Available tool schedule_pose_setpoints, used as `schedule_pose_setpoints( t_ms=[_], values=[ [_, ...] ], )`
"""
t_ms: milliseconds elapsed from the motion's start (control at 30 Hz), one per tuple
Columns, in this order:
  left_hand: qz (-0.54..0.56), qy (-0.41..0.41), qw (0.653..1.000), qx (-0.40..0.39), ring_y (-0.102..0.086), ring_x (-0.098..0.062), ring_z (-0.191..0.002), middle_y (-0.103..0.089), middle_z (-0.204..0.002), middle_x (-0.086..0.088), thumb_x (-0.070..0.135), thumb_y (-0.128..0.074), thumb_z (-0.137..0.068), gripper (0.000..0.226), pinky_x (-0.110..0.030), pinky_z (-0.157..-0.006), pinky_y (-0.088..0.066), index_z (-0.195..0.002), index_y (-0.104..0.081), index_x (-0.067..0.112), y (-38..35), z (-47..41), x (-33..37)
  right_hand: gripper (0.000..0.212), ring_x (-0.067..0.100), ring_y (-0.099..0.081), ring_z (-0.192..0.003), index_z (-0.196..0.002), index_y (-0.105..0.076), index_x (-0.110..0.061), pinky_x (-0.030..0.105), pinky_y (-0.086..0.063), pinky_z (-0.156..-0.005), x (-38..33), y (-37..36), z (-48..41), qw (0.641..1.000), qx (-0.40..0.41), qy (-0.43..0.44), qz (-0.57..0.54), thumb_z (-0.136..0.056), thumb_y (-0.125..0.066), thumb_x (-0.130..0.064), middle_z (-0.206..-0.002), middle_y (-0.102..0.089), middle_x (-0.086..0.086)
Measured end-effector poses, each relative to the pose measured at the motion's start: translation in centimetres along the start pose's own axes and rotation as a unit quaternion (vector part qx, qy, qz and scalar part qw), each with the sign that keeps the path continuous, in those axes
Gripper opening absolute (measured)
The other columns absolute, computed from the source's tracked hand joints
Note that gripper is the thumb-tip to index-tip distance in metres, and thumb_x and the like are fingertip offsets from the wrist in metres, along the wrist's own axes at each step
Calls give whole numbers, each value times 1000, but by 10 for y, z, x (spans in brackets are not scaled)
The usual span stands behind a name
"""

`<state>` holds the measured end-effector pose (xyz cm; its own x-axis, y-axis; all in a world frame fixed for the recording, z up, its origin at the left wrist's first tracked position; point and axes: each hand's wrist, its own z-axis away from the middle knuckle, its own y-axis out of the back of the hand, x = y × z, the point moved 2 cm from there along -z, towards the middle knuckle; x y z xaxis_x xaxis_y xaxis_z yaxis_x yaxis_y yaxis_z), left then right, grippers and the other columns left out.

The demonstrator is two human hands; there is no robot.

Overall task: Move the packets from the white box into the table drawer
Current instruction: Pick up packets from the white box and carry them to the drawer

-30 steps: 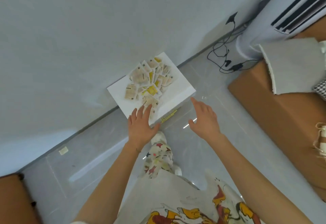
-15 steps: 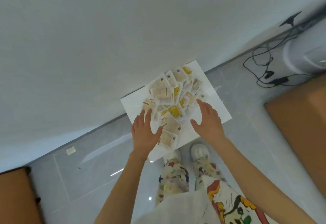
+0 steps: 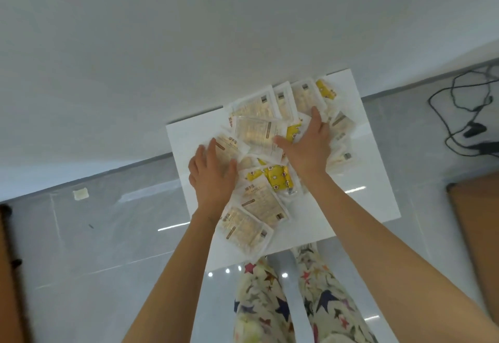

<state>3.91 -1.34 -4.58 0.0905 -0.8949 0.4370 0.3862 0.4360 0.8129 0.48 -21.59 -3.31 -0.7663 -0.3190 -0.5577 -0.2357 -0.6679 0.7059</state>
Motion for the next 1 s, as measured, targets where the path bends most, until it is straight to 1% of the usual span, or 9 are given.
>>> schedule_pose_setpoints(
  t_ms=[133, 200, 233, 300, 467, 700, 833, 900, 1000],
  values=[
    [-5, 40, 999, 27, -33, -32, -131, -36, -144, -10, 31, -57, -92, 60, -51, -104, -32, -146, -32, 20, -5, -4, 11, 91, 18, -42, -132, -149, -20, -21, 40, -42, -106, 2, -1, 2, 985, -31, -1, -167, -78, -77, -16, -146, -40, 2],
    [-13, 46, 999, 18, -33, -32, -128, -37, -141, -10, 29, -58, -91, 60, -49, -103, -31, -145, -32, 20, -9, -1, 12, 85, 13, -56, -115, -147, -23, -22, 24, -54, -89, 7, 5, 8, 972, -40, -29, -229, -80, -74, -8, -131, -53, 0],
    [-14, 50, 999, 12, -33, -32, -127, -36, -140, -10, 29, -59, -91, 60, -49, -103, -30, -144, -33, 19, -9, 0, 12, 81, 9, -60, -104, -146, -25, -22, 11, -53, -75, 10, 9, 11, 968, -43, -47, -242, -82, -72, -6, -120, -58, -2],
    [-14, 57, 998, -3, -32, -32, -127, -35, -139, -11, 31, -61, -90, 59, -49, -104, -29, -142, -35, 17, -10, 1, 11, 69, 0, -60, -88, -140, -32, -21, 2, -46, -59, 19, 18, 16, 965, -40, -65, -253, -84, -69, -5, -102, -61, -8],
    [-18, 15, 999, -33, -22, -32, -138, -27, -149, -11, 30, -60, -92, 58, -52, -111, -25, -143, -37, 18, -5, 12, 1, 30, 12, -60, -91, -112, -60, -11, 16, -49, -71, 49, 41, 22, 971, -26, -85, -223, -83, -68, -9, -100, -63, -2],
    [34, -59, 997, -44, -25, -28, -143, -34, -153, -5, 33, -58, -93, 41, -58, -112, -27, -129, -50, 16, -1, 27, -20, 14, 19, -57, -87, -89, -53, -15, 36, -51, -79, 89, 56, 35, 957, 1, -140, -253, -87, -65, -9, -88, -57, -4],
    [14, -68, 995, -75, -26, -25, -142, -34, -151, -1, 64, -67, -74, 86, -51, -114, -25, -141, -35, 20, 0, 36, -22, 13, 20, -59, -88, -92, -51, -16, 27, -50, -70, 105, 54, 47, 939, -3, -176, -294, -89, -63, -10, -99, -60, 4],
    [-30, -81, 993, -79, -24, -25, -141, -30, -151, -2, 65, -75, -65, 105, -49, -112, -24, -147, -27, 20, -3, 41, -22, 22, 20, -61, -94, -104, -51, -14, 30, -51, -72, 108, 51, 53, 934, -23, -188, -304, -88, -66, -17, -104, -62, 4],
    [-64, -71, 994, -61, -29, -26, -134, -34, -145, -6, 62, -79, -62, 111, -47, -108, -28, -148, -26, 17, -5, 41, -22, 45, 12, -63, -93, -117, -52, -17, 29, -52, -74, 106, 46, 58, 927, -53, -209, -306, -80, -76, -28, -106, -64, -3]
  ],
)
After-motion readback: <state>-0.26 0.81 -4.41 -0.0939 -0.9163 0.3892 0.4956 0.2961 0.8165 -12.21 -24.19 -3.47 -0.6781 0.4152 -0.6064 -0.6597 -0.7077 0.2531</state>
